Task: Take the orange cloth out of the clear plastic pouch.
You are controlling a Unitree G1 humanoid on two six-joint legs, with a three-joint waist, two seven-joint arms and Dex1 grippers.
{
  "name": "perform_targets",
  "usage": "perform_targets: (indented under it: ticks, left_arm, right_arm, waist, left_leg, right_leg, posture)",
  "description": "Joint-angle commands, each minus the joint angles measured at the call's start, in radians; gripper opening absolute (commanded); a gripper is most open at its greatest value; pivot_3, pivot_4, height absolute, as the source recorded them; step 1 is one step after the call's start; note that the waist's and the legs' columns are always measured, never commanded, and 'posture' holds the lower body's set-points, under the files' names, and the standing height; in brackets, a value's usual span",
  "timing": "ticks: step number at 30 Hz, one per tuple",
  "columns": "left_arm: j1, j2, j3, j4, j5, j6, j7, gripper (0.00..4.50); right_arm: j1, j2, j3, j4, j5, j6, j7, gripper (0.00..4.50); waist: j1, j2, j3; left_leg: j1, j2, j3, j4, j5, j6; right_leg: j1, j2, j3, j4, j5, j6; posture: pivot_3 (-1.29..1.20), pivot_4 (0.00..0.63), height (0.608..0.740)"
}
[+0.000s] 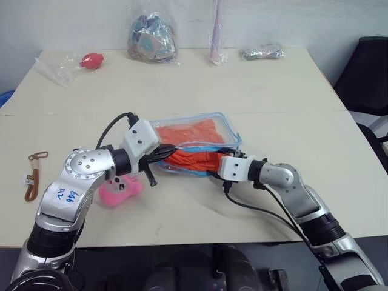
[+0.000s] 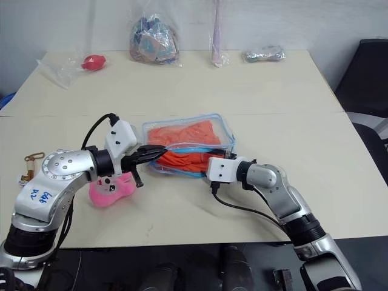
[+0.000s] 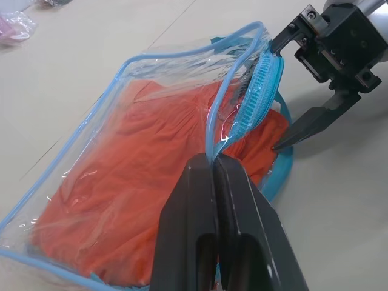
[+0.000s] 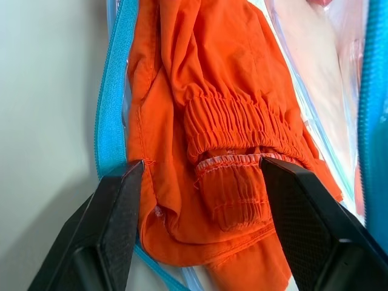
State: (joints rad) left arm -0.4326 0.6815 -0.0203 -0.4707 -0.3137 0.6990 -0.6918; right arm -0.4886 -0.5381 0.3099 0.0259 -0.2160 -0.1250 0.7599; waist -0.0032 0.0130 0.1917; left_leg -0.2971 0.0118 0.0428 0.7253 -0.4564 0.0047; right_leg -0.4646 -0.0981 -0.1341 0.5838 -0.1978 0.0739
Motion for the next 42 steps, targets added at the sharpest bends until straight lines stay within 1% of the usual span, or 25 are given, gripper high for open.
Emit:
perform_targets:
  ticks: [1, 6, 14, 18, 22, 27, 30, 35, 38, 42]
  left_arm:
    - [-0.009, 0.006, 0.001, -0.042, -0.005, -0.012, -0.002, 0.0]
    - [-0.009, 0.008, 0.004, -0.041, -0.005, -0.012, -0.003, 0.0]
    - [-0.016, 0.001, -0.001, -0.039, -0.004, -0.014, -0.001, 0.0]
    - [-0.018, -0.002, -0.006, -0.04, -0.005, -0.015, 0.0, 0.0]
    - [-0.022, -0.007, -0.01, -0.043, -0.008, -0.012, 0.002, 0.0]
    - [-0.024, -0.012, -0.011, -0.045, -0.011, -0.008, 0.007, 0.0]
    - [-0.026, -0.012, -0.013, -0.045, -0.008, -0.009, 0.009, 0.0]
    - [0.002, 0.002, 0.0, -0.031, 0.002, -0.022, 0.009, 0.0]
    - [0.034, 0.009, 0.005, 0.001, 0.017, -0.05, 0.007, 0.0]
    - [0.06, 0.009, 0.005, 0.029, 0.031, -0.083, 0.004, 0.0]
  right_arm:
    - [-0.003, -0.016, -0.016, -0.047, 0.002, -0.024, 0.006, 3.15]
    - [0.021, -0.032, -0.028, -0.092, 0.012, -0.008, 0.016, 3.15]
    - [0.023, -0.037, -0.008, -0.051, -0.026, -0.033, 0.001, 3.15]
    - [-0.031, 0.002, 0.025, 0.028, -0.083, -0.068, -0.04, 3.15]
    - [-0.122, 0.062, 0.089, 0.159, -0.19, -0.137, -0.119, 3.15]
    - [-0.21, 0.108, 0.153, 0.262, -0.306, -0.199, -0.2, 3.15]
    - [-0.221, 0.128, 0.145, 0.275, -0.291, -0.191, -0.196, 3.15]
    - [-0.202, 0.116, 0.106, 0.192, -0.225, -0.16, -0.138, 3.15]
    - [-0.183, 0.117, 0.083, 0.123, -0.165, -0.101, -0.078, 3.15]
    - [-0.172, 0.118, 0.081, 0.101, -0.148, -0.062, -0.058, 3.15]
  waist:
    - [0.0, 0.0, 0.0]
    - [0.001, 0.0, 0.0]
    - [-0.001, 0.0, 0.0]
    - [-0.002, 0.0, 0.0]
    - [-0.007, 0.0, 0.0]
    - [-0.024, 0.0, 0.0]
    - [-0.027, 0.0, 0.0]
    - [-0.025, 0.0, 0.0]
    - [-0.025, 0.0, 0.0]
    - [-0.023, 0.0, 0.0]
  left_leg:
    - [0.0, 0.0, 0.0, 0.0, 0.0, 0.0]
    - [0.0, 0.0, 0.0, 0.0, 0.0, 0.0]
    - [0.0, 0.0, 0.0, 0.0, 0.0, 0.0]
    - [0.0, 0.0, 0.0, 0.0, 0.0, 0.0]
    - [0.0, 0.001, 0.0, 0.0, 0.0, 0.0]
    - [0.0, 0.001, 0.0, 0.0, 0.0, -0.001]
    - [0.0, 0.001, -0.001, 0.0, 0.0, -0.001]
    - [0.0, 0.001, -0.001, 0.0, 0.0, -0.001]
    - [0.0, 0.001, -0.003, 0.0, 0.0, -0.001]
    - [-0.001, 0.001, -0.003, 0.0, 0.0, -0.001]
  right_leg:
    - [0.0, 0.0, 0.0, 0.0, 0.0, 0.0]
    - [0.0, 0.0, 0.0, 0.0, 0.0, 0.0]
    - [0.0, 0.0, 0.0, 0.0, 0.0, 0.0]
    - [0.0, 0.0, 0.0, 0.0, 0.0, 0.0]
    - [0.0, 0.0, 0.0, 0.0, 0.0, 0.0]
    - [0.0, 0.0, 0.0, 0.0, 0.0, 0.0]
    - [0.0, 0.0, 0.0, 0.001, 0.0, -0.001]
    - [0.0, 0.0, 0.0, 0.001, 0.0, -0.001]
    - [0.0, 0.0, 0.0, 0.0, -0.001, -0.001]
    - [0.0, 0.0, -0.001, 0.0, -0.001, -0.001]
  posture:
    - [0.0, 0.15, 0.74]
    - [0.0, 0.15, 0.74]
    - [0.0, 0.15, 0.74]
    - [0.0, 0.15, 0.74]
    - [0.0, 0.15, 0.74]
    - [0.0, 0.15, 0.74]
    - [0.0, 0.15, 0.74]
    - [0.0, 0.15, 0.74]
    - [0.0, 0.15, 0.74]
    - [0.0, 0.15, 0.74]
